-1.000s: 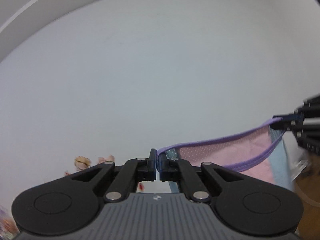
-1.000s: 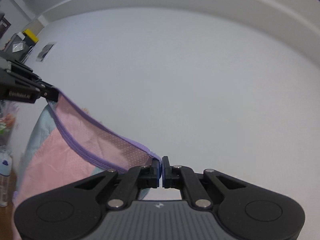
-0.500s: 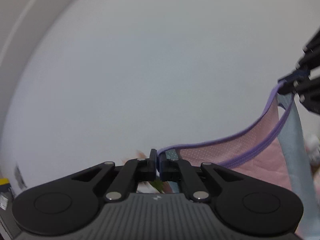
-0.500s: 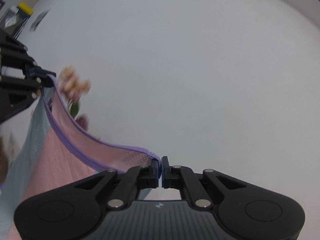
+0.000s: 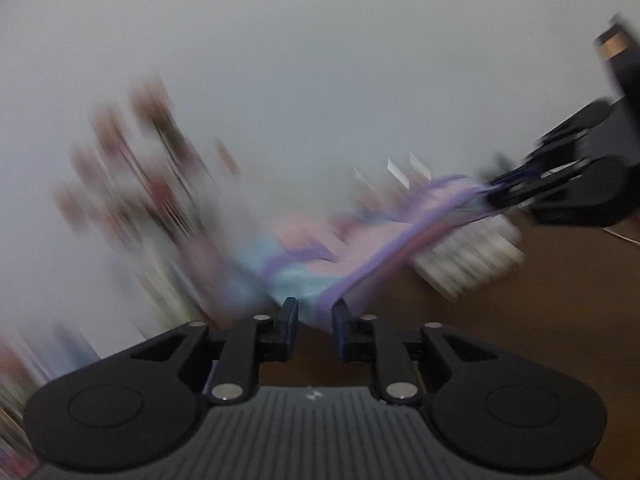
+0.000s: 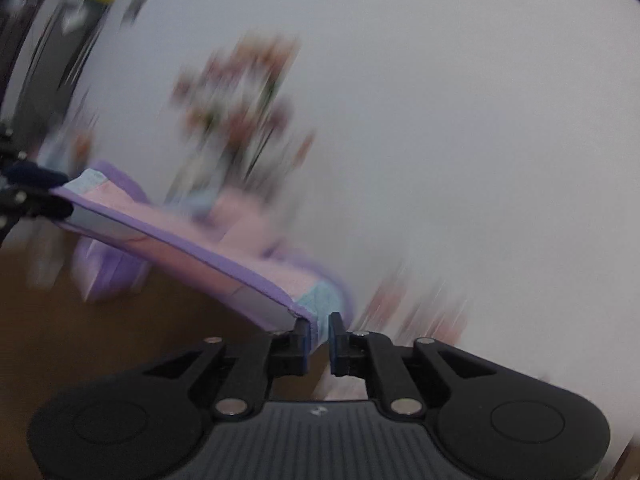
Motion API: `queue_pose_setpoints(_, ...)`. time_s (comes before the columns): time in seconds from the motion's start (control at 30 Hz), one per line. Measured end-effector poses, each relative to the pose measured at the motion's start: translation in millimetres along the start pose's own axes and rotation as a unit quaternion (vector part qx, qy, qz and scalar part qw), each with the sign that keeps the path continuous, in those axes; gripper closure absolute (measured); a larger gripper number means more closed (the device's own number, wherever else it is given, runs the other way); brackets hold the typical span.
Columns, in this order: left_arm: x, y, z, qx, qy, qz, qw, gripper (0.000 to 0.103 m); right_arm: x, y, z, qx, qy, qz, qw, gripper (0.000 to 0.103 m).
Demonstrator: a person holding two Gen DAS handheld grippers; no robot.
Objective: Fold clothes
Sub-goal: 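Lower the garment flat onto the table with both grippers and release, then smooth the spread garment with the left gripper while the right gripper pulls its trim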
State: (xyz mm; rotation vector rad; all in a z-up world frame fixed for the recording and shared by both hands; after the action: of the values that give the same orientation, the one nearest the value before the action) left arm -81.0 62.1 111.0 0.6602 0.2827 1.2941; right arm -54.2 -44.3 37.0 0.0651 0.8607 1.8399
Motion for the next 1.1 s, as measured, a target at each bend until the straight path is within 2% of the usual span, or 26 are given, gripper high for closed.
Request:
queue_pose_setpoints(0.03,-7.3,-16.6,-40.4,0.035,0.025,-0.047,0.9980,0.082,14.4,-9.7,-35.0,0.041,-0.003,0.036,0.999,0.095)
queue_pose_setpoints(0.1,-6.3,-30.1,-92.8,0.064,0.074,-0.090,0.9911,0.080,36.9,-12.8,-85.1,0.095,-0.014,0.103,0.990,0.095)
queue_pose_setpoints(0.13,2.0,-33.6,-102.0,0.071,0.092,-0.094,0.9888,0.073,42.5,-8.0,-94.0,0.099,-0.024,0.123,0.987,0.094)
queue_pose_setpoints(0.17,14.2,-39.0,-103.8,0.075,0.106,-0.089,0.9875,0.058,46.1,-3.1,-102.1,0.099,-0.037,0.140,0.985,0.093)
queue_pose_setpoints(0.2,24.5,-45.8,-100.7,0.079,0.120,-0.074,0.9869,0.051,41.7,-3.6,-101.7,0.095,-0.050,0.143,0.984,0.089)
queue_pose_setpoints(0.23,33.4,-53.7,-93.6,0.083,0.133,-0.050,0.9864,0.048,32.2,-7.4,-96.1,0.090,-0.063,0.136,0.985,0.081)
queue_pose_setpoints(0.3,41.7,-67.3,-66.2,0.080,0.129,-0.018,0.9882,0.048,1.7,-18.0,-80.8,0.082,-0.093,0.117,0.985,0.075)
queue_pose_setpoints(0.37,26.2,-83.3,-46.1,0.077,0.116,-0.011,0.9902,0.048,-35.5,-37.1,-68.5,0.088,-0.142,0.088,0.982,0.075)
queue_pose_setpoints(0.43,17.7,-111.0,-40.6,0.087,0.109,-0.002,0.9902,0.050,-58.9,-64.3,-58.7,0.097,-0.169,0.077,0.978,0.078)
queue_pose_setpoints(0.5,2.6,-127.8,-43.2,0.105,0.090,0.011,0.9904,0.071,-71.7,-89.4,-56.8,0.110,-0.184,0.065,0.975,0.078)
queue_pose_setpoints(0.53,-1.8,-131.6,-48.9,0.112,0.079,0.019,0.9904,0.089,-73.9,-100.1,-57.0,0.116,-0.187,0.063,0.973,0.078)
queue_pose_setpoints(0.57,-4.1,-135.6,-51.4,0.114,0.073,0.021,0.9905,0.098,-73.1,-109.1,-56.9,0.119,-0.190,0.070,0.972,0.083)
queue_pose_setpoints(0.6,-5.1,-136.5,-52.6,0.112,0.071,0.018,0.9910,0.099,-70.7,-117.7,-57.3,0.122,-0.192,0.082,0.970,0.095)
queue_pose_setpoints(0.63,-6.2,-132.4,-56.0,0.109,0.069,0.014,0.9915,0.100,-66.5,-121.6,-57.7,0.119,-0.188,0.088,0.971,0.096)
queue_pose_setpoints(0.7,-10.4,-118.7,-65.8,0.109,0.068,0.006,0.9917,0.101,-62.6,-116.9,-63.6,0.112,-0.173,0.090,0.974,0.100)
queue_pose_setpoints(0.73,-14.4,-109.6,-71.3,0.111,0.073,-0.004,0.9912,0.101,-67.0,-111.4,-68.8,0.116,-0.177,0.101,0.972,0.101)
queue_pose_setpoints(0.8,-31.0,-89.1,-83.1,0.111,0.071,-0.037,0.9906,0.101,-79.9,-93.0,-82.3,0.129,-0.174,0.106,0.970,0.102)
queue_pose_setpoints(0.9,-51.3,-56.3,-94.2,0.106,0.077,-0.125,0.9834,0.095,-106.1,-62.8,-110.3,0.144,-0.185,0.045,0.971,0.102)
queue_pose_setpoints(0.93,-50.7,-54.7,-90.9,0.103,0.078,-0.137,0.9822,0.093,-116.4,-54.7,-119.6,0.149,-0.205,0.016,0.967,0.097)
queue_pose_setpoints(0.97,-48.7,-60.7,-85.0,0.103,0.072,-0.132,0.9833,0.086,-123.4,-44.1,-127.0,0.148,-0.219,-0.009,0.964,0.087)
queue_pose_setpoints(1.0,-46.8,-66.6,-79.0,0.103,0.067,-0.127,0.9844,0.079,-128.3,-32.0,-133.1,0.143,-0.229,-0.031,0.962,0.087)
queue_pose_setpoints(1.03,-44.8,-72.6,-73.1,0.102,0.061,-0.122,0.9854,0.063,-130.8,-17.5,-136.9,0.128,-0.241,-0.037,0.961,0.087)
queue_pose_setpoints(1.07,-42.8,-78.6,-67.1,0.102,0.056,-0.117,0.9863,0.061,-126.8,-5.6,-136.3,0.110,-0.250,-0.021,0.962,0.087)
queue_pose_setpoints(1.1,-40.8,-84.6,-61.2,0.102,0.050,-0.112,0.9872,0.064,-119.8,3.8,-133.6,0.094,-0.258,0.001,0.962,0.087)
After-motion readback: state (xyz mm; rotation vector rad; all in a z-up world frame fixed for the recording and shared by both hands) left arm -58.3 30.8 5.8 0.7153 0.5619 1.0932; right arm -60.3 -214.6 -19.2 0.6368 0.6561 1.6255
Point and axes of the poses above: each gripper's, at about its wrist camera, not at the fingertips, and y roughly against the way its jaws point, x to its left, z to its top, the point moved 4 cm from there along -y, roughly the way its jaws point, and after that the axes turned 10 degrees about x, right-handed, at the moved point
